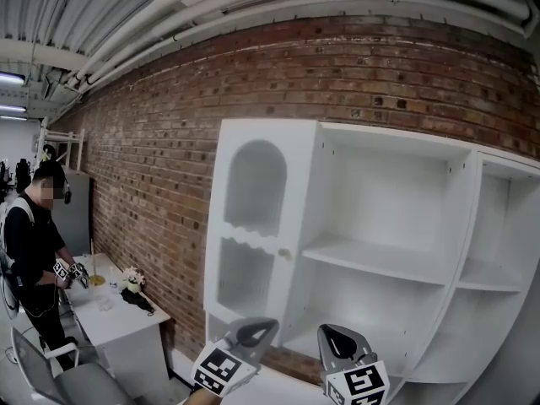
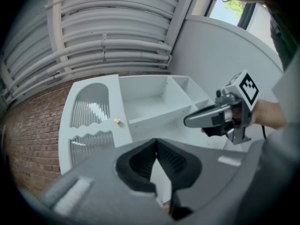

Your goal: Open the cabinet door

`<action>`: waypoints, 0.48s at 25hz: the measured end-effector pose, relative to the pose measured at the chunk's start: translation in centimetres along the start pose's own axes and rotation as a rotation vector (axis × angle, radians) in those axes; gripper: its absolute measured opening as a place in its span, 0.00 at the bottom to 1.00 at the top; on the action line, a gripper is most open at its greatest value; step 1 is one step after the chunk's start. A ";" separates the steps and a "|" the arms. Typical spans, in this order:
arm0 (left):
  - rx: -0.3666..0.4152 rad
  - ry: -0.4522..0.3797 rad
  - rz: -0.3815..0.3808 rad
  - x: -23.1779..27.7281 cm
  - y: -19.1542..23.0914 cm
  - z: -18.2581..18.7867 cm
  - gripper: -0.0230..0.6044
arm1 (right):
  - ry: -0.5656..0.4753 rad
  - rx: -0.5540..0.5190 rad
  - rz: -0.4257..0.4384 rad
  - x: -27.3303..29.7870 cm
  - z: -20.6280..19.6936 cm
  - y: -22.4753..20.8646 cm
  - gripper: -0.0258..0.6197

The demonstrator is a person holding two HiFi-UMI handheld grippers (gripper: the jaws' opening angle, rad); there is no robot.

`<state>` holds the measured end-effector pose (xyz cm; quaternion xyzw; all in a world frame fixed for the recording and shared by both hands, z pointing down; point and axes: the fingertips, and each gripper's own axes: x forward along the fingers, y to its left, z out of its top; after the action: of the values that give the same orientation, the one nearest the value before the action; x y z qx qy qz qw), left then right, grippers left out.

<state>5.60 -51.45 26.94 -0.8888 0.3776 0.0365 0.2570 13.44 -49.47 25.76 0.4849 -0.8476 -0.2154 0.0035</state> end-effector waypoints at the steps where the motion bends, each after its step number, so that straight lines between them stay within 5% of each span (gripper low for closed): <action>1: 0.002 -0.001 -0.008 0.1 0.2 -0.1 0.04 | 0.000 0.001 -0.007 0.3 0.0 0.0 0.04; 12: 0.003 -0.040 -0.055 0.3 4.0 -0.7 0.04 | 0.016 -0.023 -0.071 3.1 0.5 1.2 0.04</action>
<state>2.93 -54.34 25.73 -0.8975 0.3479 0.0466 0.2669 10.67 -51.36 25.12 0.5165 -0.8272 -0.2213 0.0082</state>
